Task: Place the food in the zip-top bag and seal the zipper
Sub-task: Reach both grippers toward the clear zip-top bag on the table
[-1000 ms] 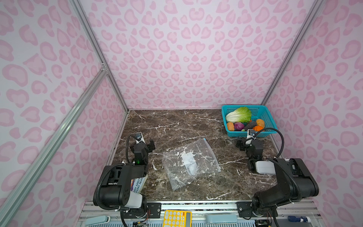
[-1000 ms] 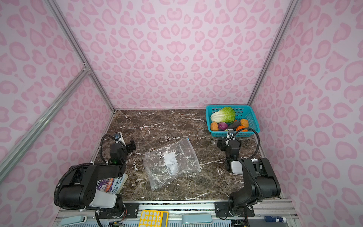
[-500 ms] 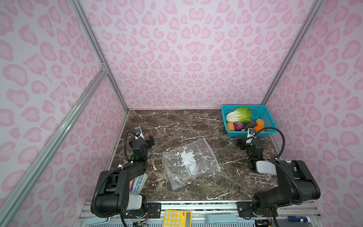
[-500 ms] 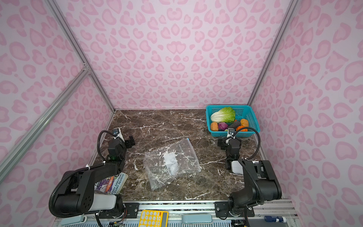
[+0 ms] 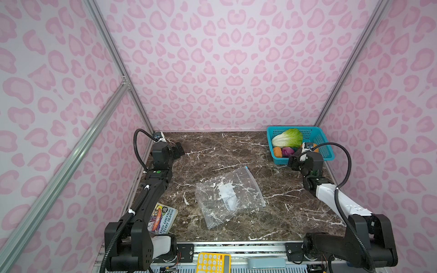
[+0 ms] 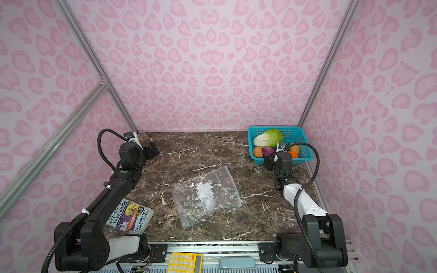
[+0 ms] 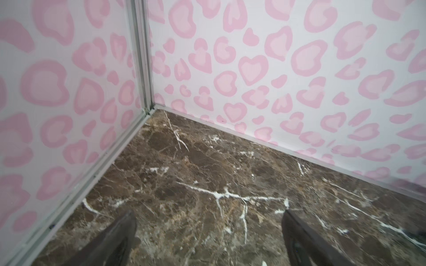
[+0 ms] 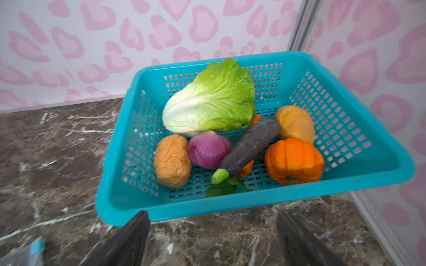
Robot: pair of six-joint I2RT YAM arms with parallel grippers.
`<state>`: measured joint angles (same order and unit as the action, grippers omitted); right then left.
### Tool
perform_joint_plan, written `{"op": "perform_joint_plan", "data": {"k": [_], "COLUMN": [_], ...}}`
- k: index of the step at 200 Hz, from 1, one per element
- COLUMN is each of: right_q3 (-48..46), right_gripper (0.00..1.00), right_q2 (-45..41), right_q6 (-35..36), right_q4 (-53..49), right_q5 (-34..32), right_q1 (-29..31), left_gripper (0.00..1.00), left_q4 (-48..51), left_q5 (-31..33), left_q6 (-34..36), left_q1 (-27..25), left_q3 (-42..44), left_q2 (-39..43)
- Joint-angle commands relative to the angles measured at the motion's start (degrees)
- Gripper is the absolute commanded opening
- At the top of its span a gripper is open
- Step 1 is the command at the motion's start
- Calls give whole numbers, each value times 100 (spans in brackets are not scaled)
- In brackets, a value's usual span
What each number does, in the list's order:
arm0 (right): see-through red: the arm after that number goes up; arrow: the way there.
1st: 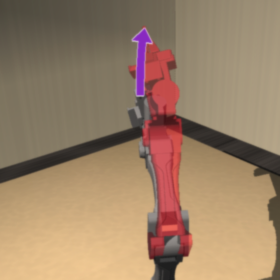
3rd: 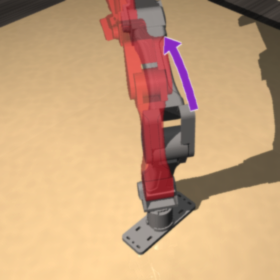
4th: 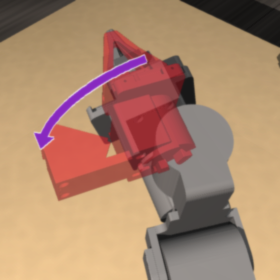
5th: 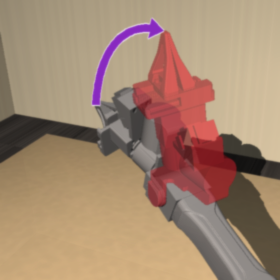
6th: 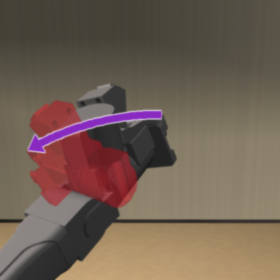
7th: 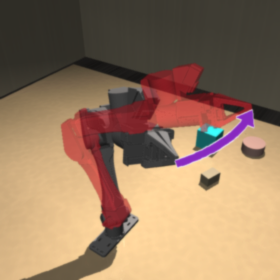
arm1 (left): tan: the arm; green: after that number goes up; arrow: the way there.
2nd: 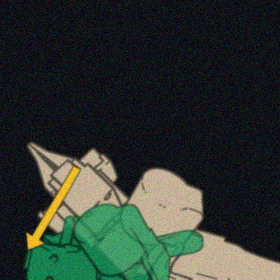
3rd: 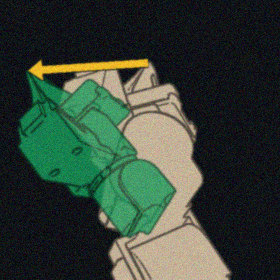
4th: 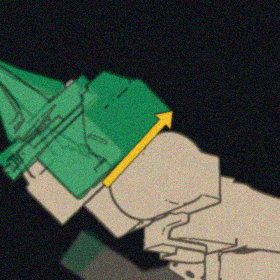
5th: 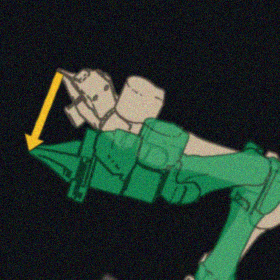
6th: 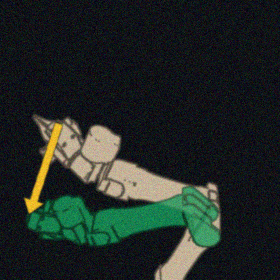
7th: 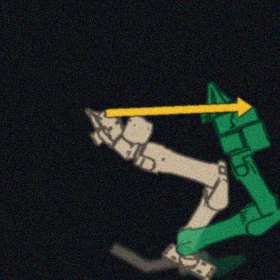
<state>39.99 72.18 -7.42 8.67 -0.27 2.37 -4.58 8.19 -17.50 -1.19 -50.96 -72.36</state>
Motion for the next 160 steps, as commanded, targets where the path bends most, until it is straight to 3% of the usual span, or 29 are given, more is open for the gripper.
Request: {"op": "perform_joint_plan", "data": {"k": [1, 14, 22, 57, 99, 160], "right_q3": [163, 241, 287, 368, 211, 159], "right_gripper": [88, 88, 88, 83, 75, 59], "right_q2": [-254, -392, -428, -251, 278, 1381], "right_q6": [-302, -349, -398, -622, -846, -1109], "right_q4": [-1603, -1920, -2062, -2361, -1877, -1116], "right_q5": [467, 630, 740, 1557, 1969, 2470], "right_q1": [313, 595, 776, 1367, 1888, 2232], "left_gripper": [95, 100, 97, 97, 97, 97], "left_q4": [814, 950, 1000, 1202, 1383, 1553], "left_q5": [-886, -1200, -1333, -1310, -1979, -1923], "left_q6": [-810, -1001, -1019, -968, -1280, -1215], "left_q1": [-33, -126, -229, -829, -1228, -1796], "left_q3": [-111, -142, -142, -235, -532, -603], "left_q2": [138, 143, 135, -80, -642, -849]}}
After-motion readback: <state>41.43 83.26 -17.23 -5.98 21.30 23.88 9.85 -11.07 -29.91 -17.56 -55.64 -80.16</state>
